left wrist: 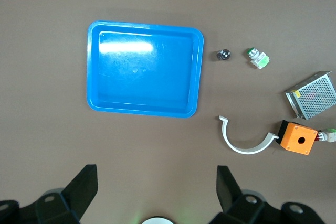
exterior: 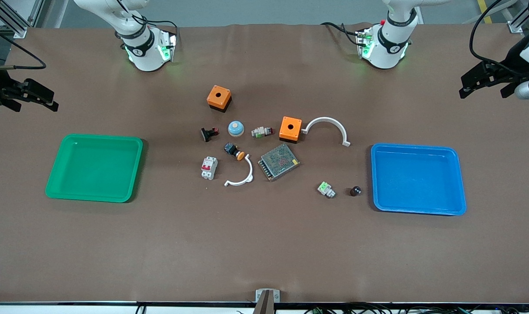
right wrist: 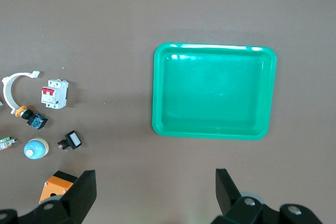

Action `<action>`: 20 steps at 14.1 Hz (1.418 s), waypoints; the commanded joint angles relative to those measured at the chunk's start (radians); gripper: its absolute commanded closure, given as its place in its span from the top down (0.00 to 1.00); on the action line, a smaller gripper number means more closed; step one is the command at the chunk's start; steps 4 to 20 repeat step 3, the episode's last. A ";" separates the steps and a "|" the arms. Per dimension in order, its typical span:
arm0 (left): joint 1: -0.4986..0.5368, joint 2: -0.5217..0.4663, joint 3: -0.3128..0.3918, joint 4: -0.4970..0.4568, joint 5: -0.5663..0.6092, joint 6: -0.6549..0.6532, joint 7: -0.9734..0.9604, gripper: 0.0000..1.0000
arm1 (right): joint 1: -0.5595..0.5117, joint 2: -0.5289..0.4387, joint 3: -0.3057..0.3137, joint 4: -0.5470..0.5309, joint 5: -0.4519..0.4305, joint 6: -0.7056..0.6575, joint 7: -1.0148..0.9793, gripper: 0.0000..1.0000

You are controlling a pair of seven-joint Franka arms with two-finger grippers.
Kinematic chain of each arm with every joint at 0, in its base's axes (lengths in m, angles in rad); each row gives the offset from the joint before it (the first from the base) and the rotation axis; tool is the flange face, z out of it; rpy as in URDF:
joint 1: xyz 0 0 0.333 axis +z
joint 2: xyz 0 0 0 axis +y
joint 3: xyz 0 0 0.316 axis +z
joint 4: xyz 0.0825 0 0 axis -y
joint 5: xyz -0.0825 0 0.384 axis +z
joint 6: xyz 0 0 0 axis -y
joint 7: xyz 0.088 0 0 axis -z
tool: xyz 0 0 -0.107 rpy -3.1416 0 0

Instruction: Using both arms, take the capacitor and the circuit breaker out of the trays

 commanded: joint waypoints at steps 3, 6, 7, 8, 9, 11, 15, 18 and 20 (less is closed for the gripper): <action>0.001 0.026 0.003 0.044 -0.005 0.002 -0.062 1.00 | -0.019 -0.042 0.007 -0.021 -0.005 -0.018 -0.025 1.00; 0.001 0.026 0.003 0.044 -0.005 0.002 -0.062 1.00 | -0.019 -0.042 0.007 -0.021 -0.005 -0.018 -0.025 1.00; 0.001 0.026 0.003 0.044 -0.005 0.002 -0.062 1.00 | -0.019 -0.042 0.007 -0.021 -0.005 -0.018 -0.025 1.00; 0.001 0.026 0.003 0.044 -0.005 0.002 -0.062 1.00 | -0.019 -0.042 0.007 -0.021 -0.005 -0.018 -0.025 1.00; 0.001 0.026 0.003 0.044 -0.005 0.002 -0.062 1.00 | -0.019 -0.042 0.007 -0.021 -0.005 -0.018 -0.025 1.00; 0.001 0.026 0.003 0.044 -0.005 0.002 -0.062 1.00 | -0.019 -0.042 0.007 -0.021 -0.005 -0.018 -0.025 1.00; 0.001 0.026 0.003 0.044 -0.005 0.002 -0.062 1.00 | -0.019 -0.042 0.007 -0.021 -0.005 -0.018 -0.025 1.00; 0.001 0.026 0.003 0.044 -0.005 0.002 -0.062 1.00 | -0.019 -0.042 0.007 -0.021 -0.005 -0.018 -0.025 1.00; 0.001 0.026 0.003 0.044 -0.005 0.002 -0.062 1.00 | -0.019 -0.042 0.007 -0.021 -0.005 -0.018 -0.025 1.00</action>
